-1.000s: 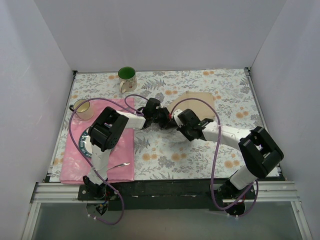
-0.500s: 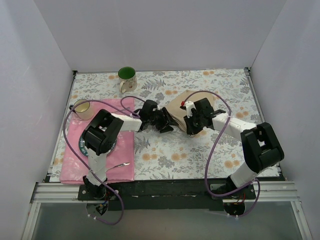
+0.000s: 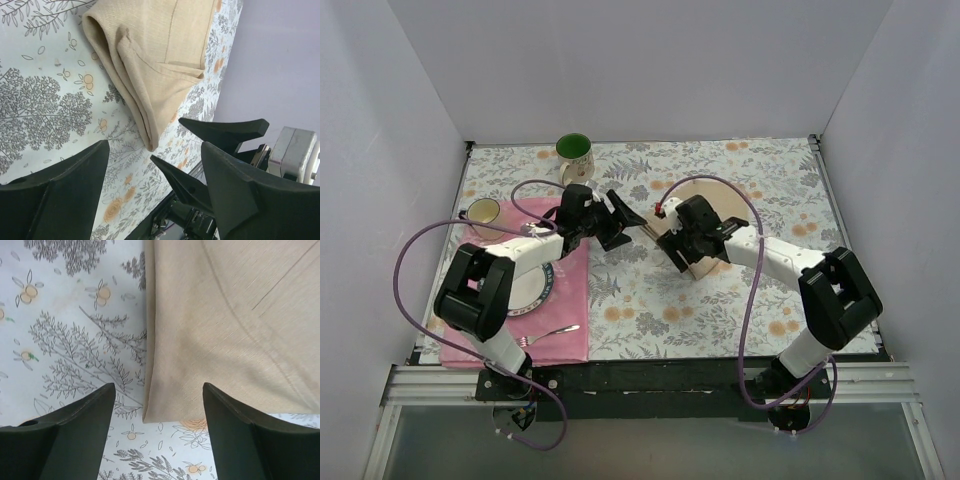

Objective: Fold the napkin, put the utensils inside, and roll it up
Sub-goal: Roll the napkin with the utensil

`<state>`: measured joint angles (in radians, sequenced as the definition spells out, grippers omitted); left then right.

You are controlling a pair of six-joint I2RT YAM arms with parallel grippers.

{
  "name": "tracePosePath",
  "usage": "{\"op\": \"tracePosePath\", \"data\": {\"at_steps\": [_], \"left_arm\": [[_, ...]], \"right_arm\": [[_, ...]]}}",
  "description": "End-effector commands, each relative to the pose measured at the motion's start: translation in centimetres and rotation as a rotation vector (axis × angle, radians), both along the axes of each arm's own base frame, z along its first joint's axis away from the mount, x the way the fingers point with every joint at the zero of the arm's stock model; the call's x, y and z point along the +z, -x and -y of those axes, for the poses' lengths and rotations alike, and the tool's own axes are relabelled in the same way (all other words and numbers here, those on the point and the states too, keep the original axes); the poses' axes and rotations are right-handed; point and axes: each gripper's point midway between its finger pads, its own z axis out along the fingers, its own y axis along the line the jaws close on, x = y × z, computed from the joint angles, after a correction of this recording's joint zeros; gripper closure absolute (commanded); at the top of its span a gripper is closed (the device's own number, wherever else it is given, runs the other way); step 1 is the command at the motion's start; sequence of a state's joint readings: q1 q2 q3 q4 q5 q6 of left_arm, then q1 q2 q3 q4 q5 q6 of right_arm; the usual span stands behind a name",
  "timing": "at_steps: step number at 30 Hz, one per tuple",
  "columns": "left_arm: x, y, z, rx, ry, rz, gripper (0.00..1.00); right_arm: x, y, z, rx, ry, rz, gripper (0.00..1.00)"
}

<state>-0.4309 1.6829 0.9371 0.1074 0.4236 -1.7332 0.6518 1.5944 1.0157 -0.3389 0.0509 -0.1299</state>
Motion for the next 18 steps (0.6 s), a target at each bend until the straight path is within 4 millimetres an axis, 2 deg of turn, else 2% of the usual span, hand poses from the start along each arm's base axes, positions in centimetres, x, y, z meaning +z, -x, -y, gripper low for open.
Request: {"op": "tracePosePath", "data": {"at_steps": [1,2,5,9,14,18], "left_arm": [[2.8,0.8,-1.3,0.017,-0.026,0.048,0.28],[2.4,0.9,-1.8,0.036,-0.043,0.025,0.31],[2.9,0.6,-2.9,0.081,-0.049,-0.006,0.35],[3.6,0.0,-4.3,0.144,-0.045,-0.019,0.41],[4.2,-0.4,-5.1,0.183,-0.046,-0.022,0.42],[4.2,-0.4,-5.3,0.19,-0.046,-0.023,0.42]], "right_arm": [[2.8,-3.8,-1.5,-0.061,0.053,0.192,0.22],[2.5,-4.4,-1.4,-0.079,0.097,0.22,0.25],[1.9,-4.5,-2.9,-0.057,0.134,0.252,0.31],[1.1,-4.6,-4.3,-0.04,0.15,0.277,0.35],[-0.1,-4.8,-4.6,-0.042,0.168,0.28,0.46],[-1.2,-4.8,-4.1,-0.044,0.205,0.296,0.48]]}}
